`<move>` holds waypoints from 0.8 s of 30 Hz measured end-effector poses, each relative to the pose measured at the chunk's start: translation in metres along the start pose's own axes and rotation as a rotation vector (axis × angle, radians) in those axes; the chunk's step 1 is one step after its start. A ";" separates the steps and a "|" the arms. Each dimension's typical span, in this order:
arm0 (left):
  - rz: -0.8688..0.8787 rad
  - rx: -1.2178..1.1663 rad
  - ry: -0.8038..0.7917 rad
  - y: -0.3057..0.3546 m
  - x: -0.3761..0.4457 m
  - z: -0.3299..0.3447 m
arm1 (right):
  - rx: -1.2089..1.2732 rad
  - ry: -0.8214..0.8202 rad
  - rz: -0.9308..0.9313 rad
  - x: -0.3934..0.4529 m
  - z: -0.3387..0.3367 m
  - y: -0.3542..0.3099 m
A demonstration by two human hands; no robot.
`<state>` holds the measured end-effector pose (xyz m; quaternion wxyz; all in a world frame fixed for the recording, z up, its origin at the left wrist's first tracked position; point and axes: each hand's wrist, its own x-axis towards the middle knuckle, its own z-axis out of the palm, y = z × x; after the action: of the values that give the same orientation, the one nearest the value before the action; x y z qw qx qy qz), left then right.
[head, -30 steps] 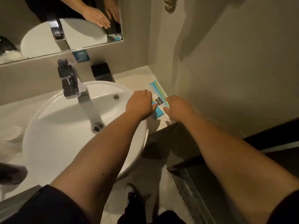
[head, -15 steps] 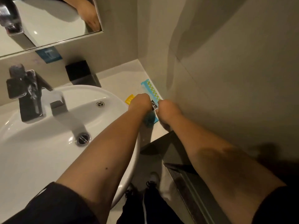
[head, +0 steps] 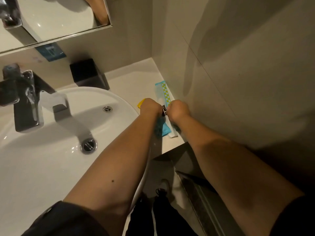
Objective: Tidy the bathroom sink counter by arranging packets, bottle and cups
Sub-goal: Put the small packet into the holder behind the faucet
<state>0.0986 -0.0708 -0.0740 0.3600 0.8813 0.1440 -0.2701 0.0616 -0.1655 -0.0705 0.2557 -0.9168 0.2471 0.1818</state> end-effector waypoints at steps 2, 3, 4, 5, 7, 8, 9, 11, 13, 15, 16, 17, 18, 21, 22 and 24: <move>0.012 -0.048 -0.013 0.003 -0.003 -0.002 | 0.076 -0.005 -0.023 -0.001 -0.006 -0.001; 0.031 -0.073 -0.031 0.003 -0.004 -0.004 | 0.110 -0.017 -0.038 -0.003 -0.011 -0.001; 0.040 -0.089 -0.049 0.005 -0.010 -0.008 | 0.136 -0.034 -0.050 -0.006 -0.017 -0.002; 0.054 -0.143 -0.066 0.005 -0.012 -0.009 | 0.162 -0.049 -0.063 -0.010 -0.024 -0.004; 0.102 -0.263 -0.090 0.003 -0.016 -0.013 | 0.234 -0.018 -0.084 -0.018 -0.035 -0.009; 0.127 -0.316 -0.095 0.004 -0.022 -0.020 | 0.267 0.014 -0.093 -0.021 -0.041 -0.013; 0.151 -0.359 -0.088 0.003 -0.027 -0.026 | 0.290 0.038 -0.100 -0.025 -0.046 -0.017; 0.185 -0.433 -0.070 0.006 -0.040 -0.046 | 0.322 0.063 -0.126 -0.032 -0.057 -0.029; 0.234 -0.479 -0.039 0.008 -0.050 -0.066 | 0.351 0.093 -0.164 -0.040 -0.067 -0.043; 0.292 -0.504 0.006 0.010 -0.060 -0.089 | 0.354 0.121 -0.219 -0.048 -0.076 -0.061; 0.317 -0.507 0.029 0.010 -0.064 -0.102 | 0.344 0.123 -0.253 -0.053 -0.080 -0.071; 0.338 -0.498 0.056 0.009 -0.067 -0.114 | 0.333 0.117 -0.289 -0.058 -0.084 -0.082; 0.363 -0.482 0.090 0.008 -0.070 -0.127 | 0.327 0.110 -0.329 -0.062 -0.087 -0.092; 0.416 -0.426 0.202 0.004 -0.073 -0.163 | 0.304 0.106 -0.436 -0.068 -0.090 -0.124; 0.423 -0.406 0.238 0.002 -0.072 -0.173 | 0.299 0.108 -0.463 -0.068 -0.090 -0.135; 0.421 -0.360 0.304 0.000 -0.067 -0.191 | 0.287 0.111 -0.504 -0.065 -0.089 -0.156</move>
<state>0.1147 0.0616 0.0785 0.5327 0.8440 0.0562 -0.0252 0.1121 -0.0756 0.0903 0.4059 -0.9123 0.0485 0.0251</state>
